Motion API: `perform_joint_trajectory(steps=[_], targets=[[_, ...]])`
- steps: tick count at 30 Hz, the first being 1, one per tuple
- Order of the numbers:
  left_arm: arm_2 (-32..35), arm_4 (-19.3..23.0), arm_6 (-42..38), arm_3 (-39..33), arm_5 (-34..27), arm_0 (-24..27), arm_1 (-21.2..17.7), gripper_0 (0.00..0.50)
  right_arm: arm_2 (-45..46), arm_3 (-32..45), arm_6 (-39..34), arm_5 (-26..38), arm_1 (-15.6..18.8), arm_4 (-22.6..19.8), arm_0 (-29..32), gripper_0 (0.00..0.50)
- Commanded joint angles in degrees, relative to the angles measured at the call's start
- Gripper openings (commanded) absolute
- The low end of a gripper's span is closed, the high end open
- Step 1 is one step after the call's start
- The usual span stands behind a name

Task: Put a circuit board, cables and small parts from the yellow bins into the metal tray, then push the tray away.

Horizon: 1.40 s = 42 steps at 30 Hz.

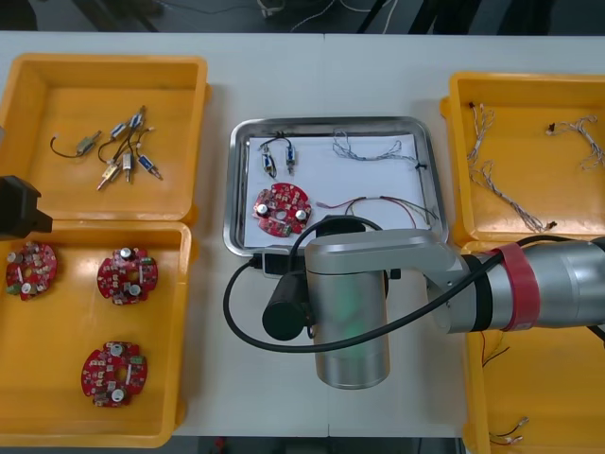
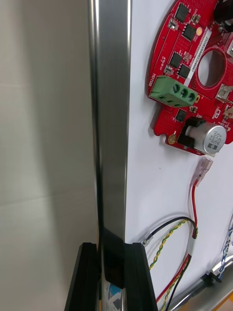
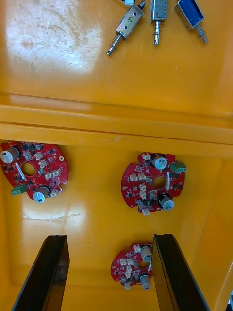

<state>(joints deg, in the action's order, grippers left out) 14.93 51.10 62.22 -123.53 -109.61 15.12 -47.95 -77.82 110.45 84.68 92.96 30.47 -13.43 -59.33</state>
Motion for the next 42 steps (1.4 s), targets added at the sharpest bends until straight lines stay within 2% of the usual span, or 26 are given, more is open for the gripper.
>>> perform_joint_trajectory(steps=[1, 17, 22, 39, 42], targets=[[1.77, -0.47, 4.58, -1.54, -0.39, -1.23, 0.22, 0.500, -0.40, -1.38, 2.51, -0.33, -1.03, 0.87, -3.69, 0.000], [1.77, -0.47, 4.58, -1.54, -0.39, -1.23, 0.22, 0.500, 1.62, -5.60, 3.21, -4.10, -1.91, 0.87, -5.63, 0.000], [1.77, -0.47, 4.58, -1.54, -0.39, -1.23, 0.22, 0.500, 2.15, -9.20, 3.47, -9.38, -1.91, 0.87, -5.63, 0.000], [1.77, -0.47, 4.58, -1.54, -0.39, -1.23, 0.22, 0.500, 4.34, -16.67, 4.35, -13.86, -3.05, 1.04, -7.03, 0.000], [1.77, -0.47, 4.58, -1.54, -0.39, -1.23, 0.22, 0.500, 4.43, -18.34, 4.62, -16.23, -3.14, 1.13, -7.21, 0.000]])
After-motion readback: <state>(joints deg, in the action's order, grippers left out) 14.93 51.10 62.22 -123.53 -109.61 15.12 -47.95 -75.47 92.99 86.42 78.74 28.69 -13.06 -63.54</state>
